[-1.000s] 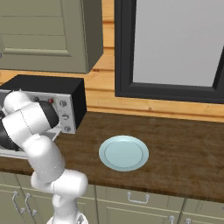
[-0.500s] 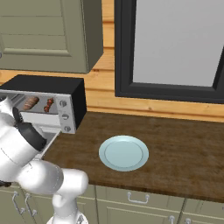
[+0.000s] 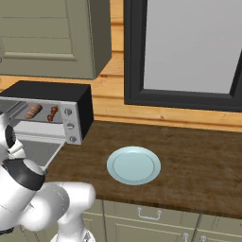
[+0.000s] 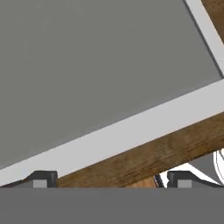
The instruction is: Pick up the kebab skewer and baguette bread, and place them inside the toaster oven. Close the toaster oven door and start by setting the timer.
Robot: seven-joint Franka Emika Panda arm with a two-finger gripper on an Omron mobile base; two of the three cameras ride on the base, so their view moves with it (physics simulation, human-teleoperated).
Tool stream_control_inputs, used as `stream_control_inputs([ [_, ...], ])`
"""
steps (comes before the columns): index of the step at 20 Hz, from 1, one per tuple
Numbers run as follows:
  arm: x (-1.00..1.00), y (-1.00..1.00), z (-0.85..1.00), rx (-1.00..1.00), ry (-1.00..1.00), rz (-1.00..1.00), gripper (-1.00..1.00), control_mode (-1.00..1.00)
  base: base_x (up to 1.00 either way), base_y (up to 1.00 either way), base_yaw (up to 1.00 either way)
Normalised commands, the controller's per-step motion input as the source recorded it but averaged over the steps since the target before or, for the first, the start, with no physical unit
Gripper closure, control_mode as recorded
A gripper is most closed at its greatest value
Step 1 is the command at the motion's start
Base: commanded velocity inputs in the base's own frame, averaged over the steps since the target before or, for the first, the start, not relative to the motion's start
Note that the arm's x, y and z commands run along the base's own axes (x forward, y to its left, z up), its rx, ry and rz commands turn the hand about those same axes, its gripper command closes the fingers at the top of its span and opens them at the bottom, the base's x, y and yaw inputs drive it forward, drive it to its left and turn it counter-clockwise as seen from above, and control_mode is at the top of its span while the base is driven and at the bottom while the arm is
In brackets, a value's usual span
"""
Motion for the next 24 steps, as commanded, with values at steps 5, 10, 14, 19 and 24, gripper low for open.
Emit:
stream_control_inputs([
  [5, -0.44, 0.04, -0.01, 0.00, 0.12, 0.25, -1.00, -1.00, 0.00, 0.00, 0.00],
  [10, -0.06, 0.01, -0.34, -0.02, 0.09, 0.17, -1.00, -1.00, 0.00, 0.00, 0.00],
  [14, 0.01, 0.00, -0.39, -0.02, 0.00, 0.08, -1.00, -1.00, 0.00, 0.00, 0.00],
  [19, 0.16, 0.00, -0.37, 0.00, -0.02, 0.02, -1.00, -1.00, 0.00, 0.00, 0.00],
  [24, 0.08, 0.00, -0.39, 0.00, -0.13, 0.04, -1.00, -1.00, 0.00, 0.00, 0.00],
])
